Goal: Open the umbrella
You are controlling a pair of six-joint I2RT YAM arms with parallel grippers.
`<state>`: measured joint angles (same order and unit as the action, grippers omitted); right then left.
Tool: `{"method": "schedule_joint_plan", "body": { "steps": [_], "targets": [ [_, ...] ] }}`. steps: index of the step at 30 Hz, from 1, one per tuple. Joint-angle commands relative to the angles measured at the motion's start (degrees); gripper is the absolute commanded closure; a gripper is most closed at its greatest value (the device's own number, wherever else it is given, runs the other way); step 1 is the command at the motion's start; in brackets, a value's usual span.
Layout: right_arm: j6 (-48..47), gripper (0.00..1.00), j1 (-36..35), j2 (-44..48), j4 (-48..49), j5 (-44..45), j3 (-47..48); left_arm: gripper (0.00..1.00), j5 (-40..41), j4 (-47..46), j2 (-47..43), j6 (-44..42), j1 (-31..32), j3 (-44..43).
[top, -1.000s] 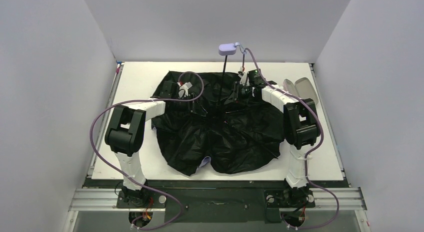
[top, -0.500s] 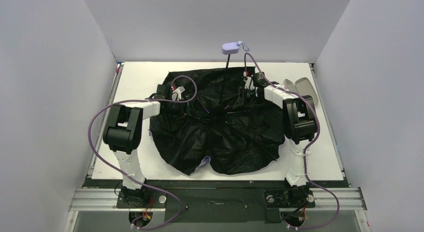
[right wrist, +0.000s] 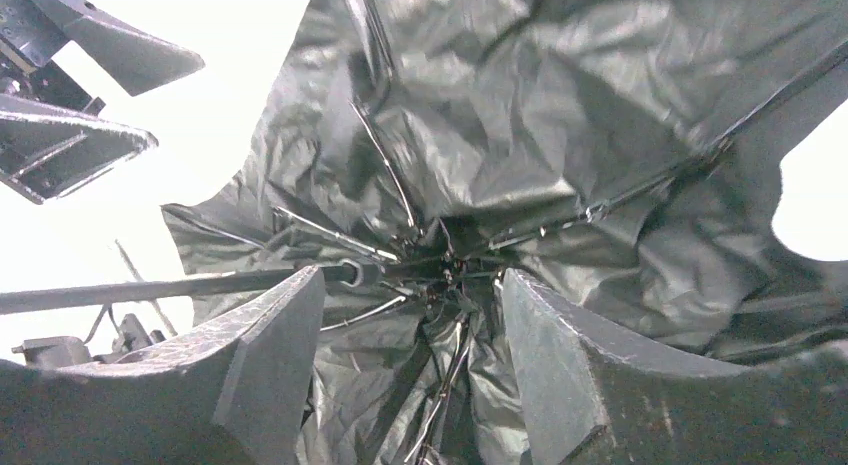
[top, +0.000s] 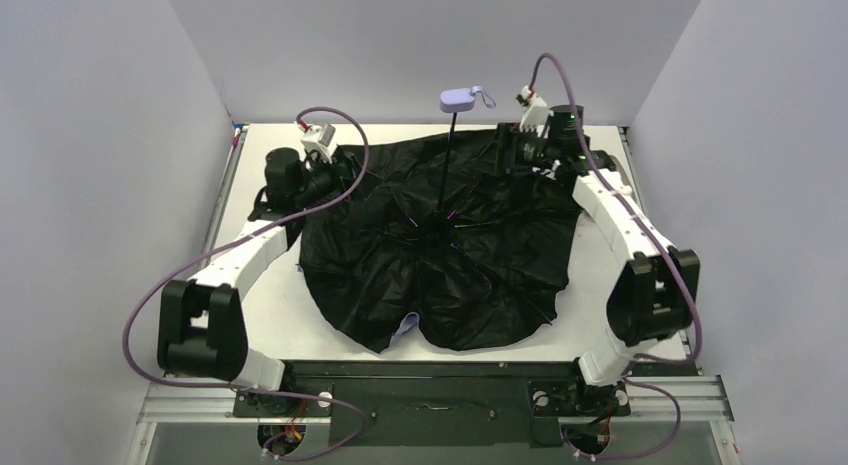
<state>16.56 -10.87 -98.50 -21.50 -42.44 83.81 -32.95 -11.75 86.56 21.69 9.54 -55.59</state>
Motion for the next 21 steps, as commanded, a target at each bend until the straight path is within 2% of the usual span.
{"method": "schedule_joint_plan", "body": {
  "steps": [1, 3, 5, 6, 7, 9, 14, 18, 21],
  "targets": [
    [-5.6, 0.35, 2.0, 8.2, 5.0, -1.5, -3.1, 0.03, 9.2, -11.5, -7.4, -7.1, -0.8, 1.1],
    [-8.5, 0.29, 1.9, 11.6, 6.7, -2.2, -5.2, 0.03, 10.1, -10.4, -8.3, -4.6, -2.4, -0.2],
    [-8.9, 0.22, 1.8, 14.7, 10.2, -2.6, -8.0, 0.03, 5.4, -6.5, -6.9, -5.8, -3.0, -6.2],
    [-8.6, 0.21, 1.7, 15.6, 11.4, -2.7, -8.8, 0.03, 0.7, -5.1, -6.4, -8.5, -3.0, -7.5],
    [-8.0, 0.19, 1.5, 17.0, 13.4, -2.5, -10.1, 0.03, -0.2, -4.8, -6.2, -8.9, -2.4, -7.9],
    [-9.3, 0.18, 0.6, 18.6, 14.4, -1.3, -11.4, 0.03, 1.7, -10.1, -7.7, -8.8, -0.1, -3.6],
    [-10.6, 0.18, -0.3, 20.3, 13.9, 2.0, -13.6, 0.03, 9.1, -23.1, -11.6, -25.4, 12.0, 9.5],
    [-12.7, 0.18, 0.6, 19.0, 7.6, -0.5, -10.9, 0.0, 10.0, -29.2, -7.4, -26.0, 18.2, 13.8],
    [-15.1, 0.18, 1.9, 18.0, 3.7, -2.4, -8.7, 0.11, 10.5, -35.1, -4.1, -26.6, 22.5, 16.1]
  ]
}}
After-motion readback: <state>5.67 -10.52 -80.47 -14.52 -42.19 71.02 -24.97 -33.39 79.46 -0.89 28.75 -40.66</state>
